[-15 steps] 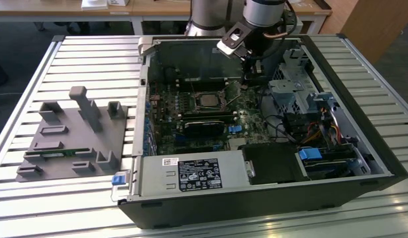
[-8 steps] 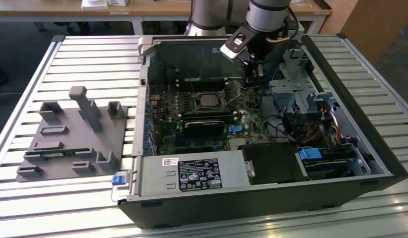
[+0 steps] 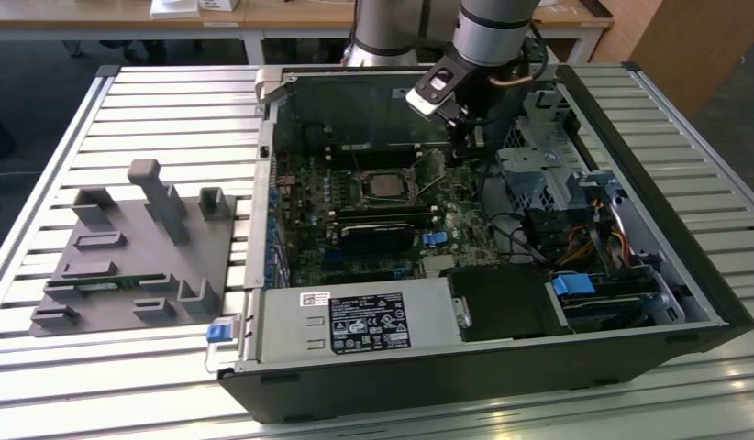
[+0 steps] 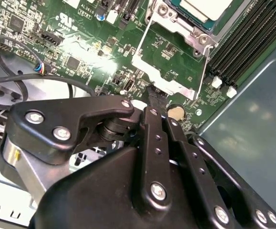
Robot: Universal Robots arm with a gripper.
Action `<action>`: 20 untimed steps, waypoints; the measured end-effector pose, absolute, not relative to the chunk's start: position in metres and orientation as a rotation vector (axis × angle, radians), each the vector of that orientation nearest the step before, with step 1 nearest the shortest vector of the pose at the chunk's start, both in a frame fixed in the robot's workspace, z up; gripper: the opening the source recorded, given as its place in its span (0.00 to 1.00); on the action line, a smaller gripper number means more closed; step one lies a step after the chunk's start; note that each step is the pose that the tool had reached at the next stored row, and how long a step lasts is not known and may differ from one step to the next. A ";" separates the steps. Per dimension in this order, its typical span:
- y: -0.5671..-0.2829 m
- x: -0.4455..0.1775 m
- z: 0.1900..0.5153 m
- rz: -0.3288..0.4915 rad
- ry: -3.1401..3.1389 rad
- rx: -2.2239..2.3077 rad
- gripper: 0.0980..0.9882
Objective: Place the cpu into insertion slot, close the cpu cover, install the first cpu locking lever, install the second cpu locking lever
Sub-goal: 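Close the cpu cover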
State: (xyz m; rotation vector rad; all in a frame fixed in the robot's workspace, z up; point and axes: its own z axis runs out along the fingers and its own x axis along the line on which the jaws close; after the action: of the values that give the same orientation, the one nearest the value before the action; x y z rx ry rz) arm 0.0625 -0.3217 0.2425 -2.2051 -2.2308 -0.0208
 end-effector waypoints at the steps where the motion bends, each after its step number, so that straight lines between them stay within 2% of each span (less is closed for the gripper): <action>1: -0.322 0.062 0.242 -0.020 -2.231 -2.205 0.01; 20: -0.322 0.055 0.242 -0.021 -2.230 -2.205 0.01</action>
State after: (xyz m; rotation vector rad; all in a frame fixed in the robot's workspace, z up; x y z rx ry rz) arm 0.0550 -0.3218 0.2422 -2.2049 -2.2305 -0.0206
